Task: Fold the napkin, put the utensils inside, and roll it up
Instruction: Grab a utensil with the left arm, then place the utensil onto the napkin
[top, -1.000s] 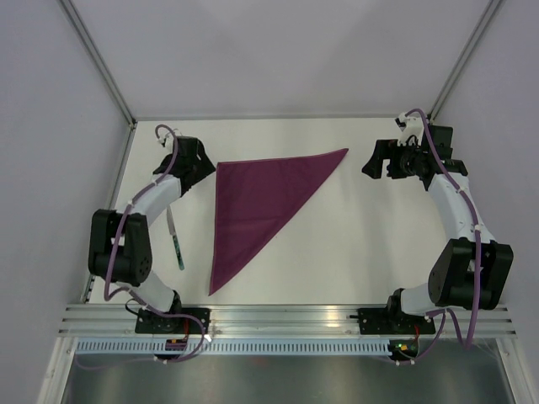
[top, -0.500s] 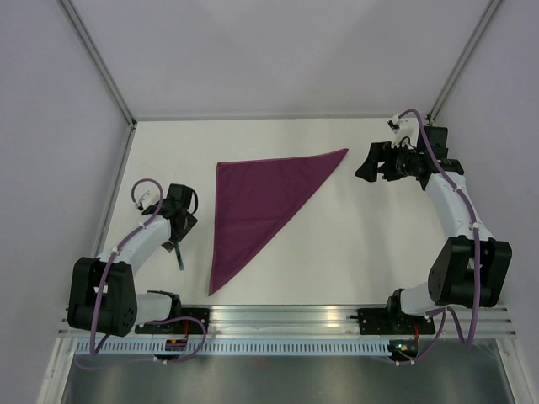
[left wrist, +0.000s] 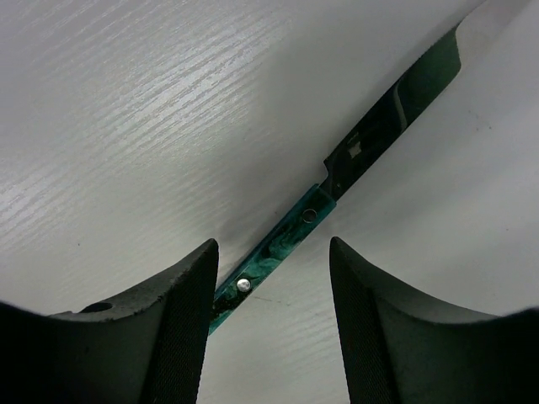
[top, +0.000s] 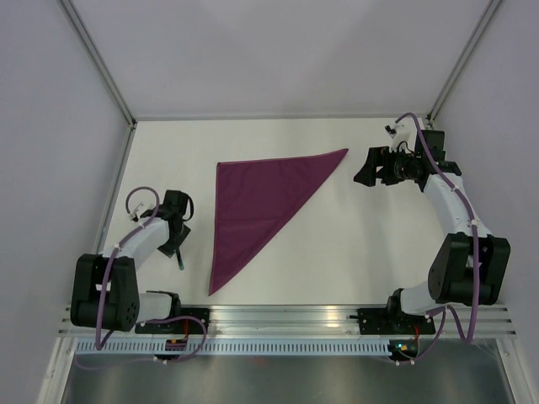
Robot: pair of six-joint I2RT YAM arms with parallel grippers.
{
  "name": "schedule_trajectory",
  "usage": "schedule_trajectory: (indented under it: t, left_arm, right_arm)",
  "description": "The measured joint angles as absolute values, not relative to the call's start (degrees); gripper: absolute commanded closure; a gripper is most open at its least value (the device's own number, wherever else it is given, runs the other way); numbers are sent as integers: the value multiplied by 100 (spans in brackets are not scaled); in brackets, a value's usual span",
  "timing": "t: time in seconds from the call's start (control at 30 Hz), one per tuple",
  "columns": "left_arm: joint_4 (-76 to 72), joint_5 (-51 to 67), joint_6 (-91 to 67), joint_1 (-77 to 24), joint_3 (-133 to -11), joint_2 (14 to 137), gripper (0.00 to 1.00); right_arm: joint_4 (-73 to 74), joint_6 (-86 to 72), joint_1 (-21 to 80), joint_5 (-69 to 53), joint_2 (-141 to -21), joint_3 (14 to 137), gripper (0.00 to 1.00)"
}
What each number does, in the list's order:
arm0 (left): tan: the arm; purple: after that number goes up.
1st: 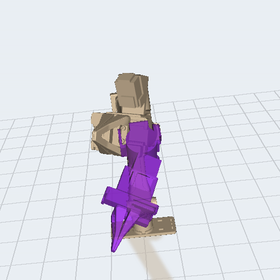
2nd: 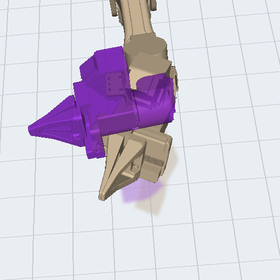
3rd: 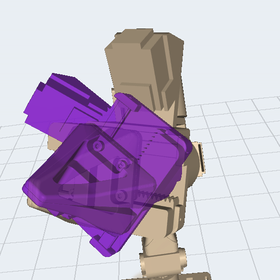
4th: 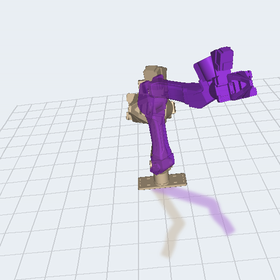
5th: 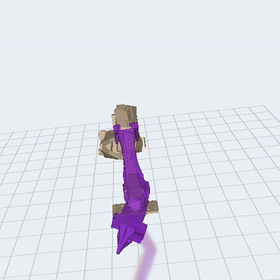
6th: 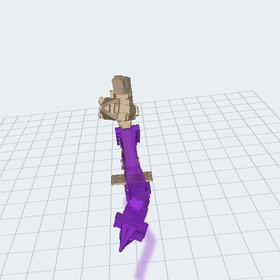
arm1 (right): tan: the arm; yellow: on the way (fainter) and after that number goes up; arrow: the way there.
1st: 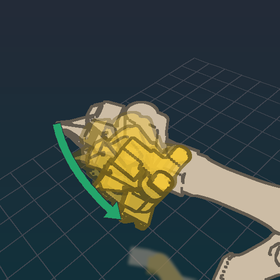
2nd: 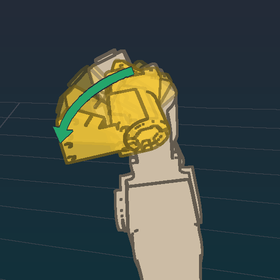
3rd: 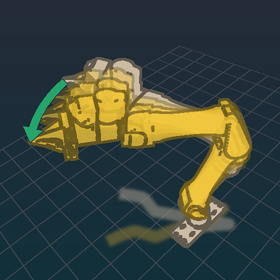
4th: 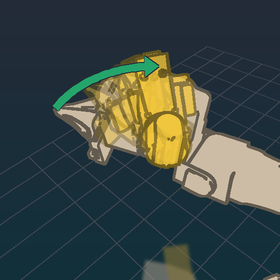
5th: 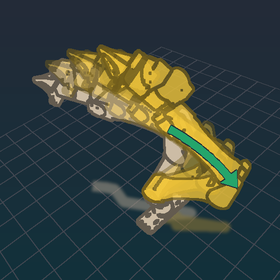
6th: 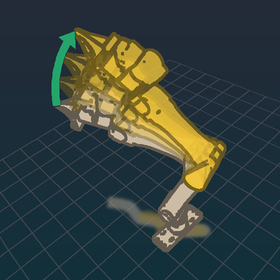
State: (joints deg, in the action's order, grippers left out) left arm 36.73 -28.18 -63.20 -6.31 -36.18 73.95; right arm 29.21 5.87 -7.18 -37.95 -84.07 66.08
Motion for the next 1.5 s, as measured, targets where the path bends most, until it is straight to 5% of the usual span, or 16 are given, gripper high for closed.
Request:
schedule_trajectory:
  t: [0.23,0.67,1.03,1.27,1.5]
  left_arm:
    - [3413,-2797,-6305,-541,-3754,7887,52]
    - [3162,-2773,-5898,-458,-4628,8871,98]
    - [3061,-2231,-4696,-311,-5745,9424,98]
    - [2281,-816,-2803,-410,-6630,9039,98]
    - [1999,213,-760,-2056,-7856,9478,98]
  right_arm:
    - [2915,589,-718,-3791,-8412,6593,5]
    - [2912,607,-718,-3765,-8442,6591,5]
    - [2912,609,-718,-3721,-8536,6591,6]
    - [2912,685,-718,-3645,-8538,6593,6]
    - [2912,779,-718,-3555,-8595,6672,5]
